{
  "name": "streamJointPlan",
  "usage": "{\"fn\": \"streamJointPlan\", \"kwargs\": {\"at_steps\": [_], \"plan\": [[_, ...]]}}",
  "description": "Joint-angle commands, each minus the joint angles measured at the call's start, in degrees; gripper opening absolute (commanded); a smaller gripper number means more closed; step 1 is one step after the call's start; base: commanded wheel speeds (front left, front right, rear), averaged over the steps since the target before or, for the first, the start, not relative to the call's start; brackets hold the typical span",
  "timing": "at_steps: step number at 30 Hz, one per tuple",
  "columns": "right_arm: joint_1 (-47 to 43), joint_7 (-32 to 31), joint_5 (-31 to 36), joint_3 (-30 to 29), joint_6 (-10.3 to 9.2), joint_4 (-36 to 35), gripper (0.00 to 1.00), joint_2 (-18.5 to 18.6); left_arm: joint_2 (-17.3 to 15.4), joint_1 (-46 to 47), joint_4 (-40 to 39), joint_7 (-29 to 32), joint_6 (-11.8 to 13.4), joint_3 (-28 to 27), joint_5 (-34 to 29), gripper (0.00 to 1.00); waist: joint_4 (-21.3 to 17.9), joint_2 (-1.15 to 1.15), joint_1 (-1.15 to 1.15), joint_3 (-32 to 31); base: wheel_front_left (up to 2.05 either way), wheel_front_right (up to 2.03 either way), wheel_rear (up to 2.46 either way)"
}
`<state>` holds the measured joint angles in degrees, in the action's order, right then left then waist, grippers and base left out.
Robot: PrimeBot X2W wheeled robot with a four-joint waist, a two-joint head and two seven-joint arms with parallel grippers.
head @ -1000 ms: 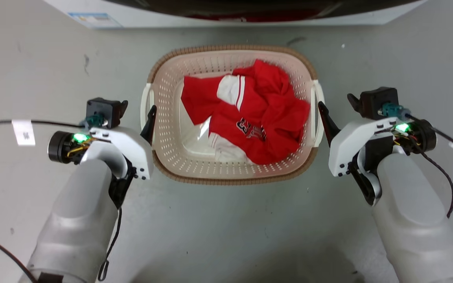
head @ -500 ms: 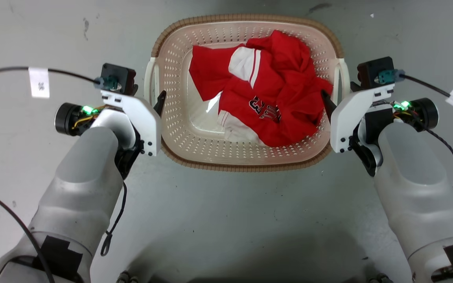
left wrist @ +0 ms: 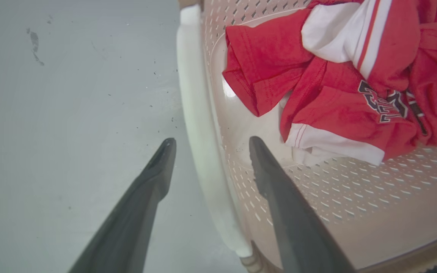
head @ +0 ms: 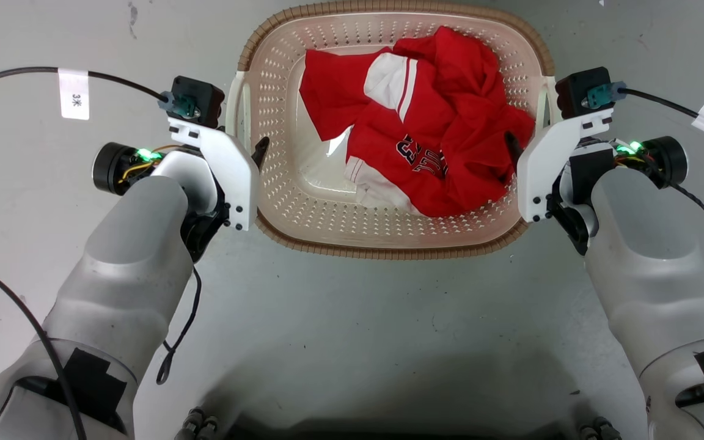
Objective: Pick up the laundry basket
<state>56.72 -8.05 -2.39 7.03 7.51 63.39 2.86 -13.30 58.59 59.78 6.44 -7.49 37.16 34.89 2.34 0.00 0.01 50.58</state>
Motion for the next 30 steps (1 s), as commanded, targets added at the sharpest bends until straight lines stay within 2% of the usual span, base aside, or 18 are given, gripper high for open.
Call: {"fn": "streamJointPlan", "kwargs": {"at_steps": [1,3,4,5,12,17,21,30], "plan": [[1.2,0.4,-0.1,0.0,-0.04,0.8,1.0,0.0,-0.3,1.0,0.3,-0.4,0.0,0.9,0.6,1.0,0.1,0.0,-0.01,0.2,0.0,0.0,0.0],[1.6,0.8,-0.2,0.2,-0.04,1.4,1.0,0.0,-0.5,1.3,0.5,-0.7,0.0,1.8,1.2,1.0,0.2,0.0,-0.01,0.4,0.0,0.0,0.0],[2.1,1.1,-0.9,1.1,-0.04,2.2,0.29,0.0,-0.4,1.6,1.0,-0.8,0.0,3.2,2.2,0.0,0.3,0.0,-0.01,0.6,0.0,0.0,0.0],[2.2,1.2,-1.2,1.7,-0.03,2.4,0.0,0.0,-0.3,1.5,1.0,-0.6,0.0,3.9,2.7,0.0,0.4,0.0,-0.01,0.7,0.0,0.0,0.0],[3.4,2.6,-0.1,1.5,0.05,3.9,0.0,0.0,-0.6,1.5,0.9,-0.3,0.0,7.0,5.7,0.0,0.5,0.0,-0.01,0.9,0.0,0.0,0.0],[3.2,1.6,0.2,2.5,0.05,5.6,0.0,-0.1,-0.9,0.2,-0.8,2.2,-0.1,10.1,9.1,0.0,0.5,0.0,-0.01,-1.2,0.0,0.0,0.0],[2.3,-2.3,0.3,4.6,0.05,7.2,0.0,-0.1,-1.4,-1.4,-2.6,5.1,-0.1,12.7,12.7,0.0,0.3,0.0,-0.01,-5.3,0.0,0.0,0.0],[-1.5,-14.7,-6.2,11.1,0.05,8.0,0.0,0.1,-5.5,-6.4,-6.1,14.0,-0.1,18.6,21.4,0.0,-0.7,0.0,-0.01,-18.4,0.0,0.0,0.0]]}}
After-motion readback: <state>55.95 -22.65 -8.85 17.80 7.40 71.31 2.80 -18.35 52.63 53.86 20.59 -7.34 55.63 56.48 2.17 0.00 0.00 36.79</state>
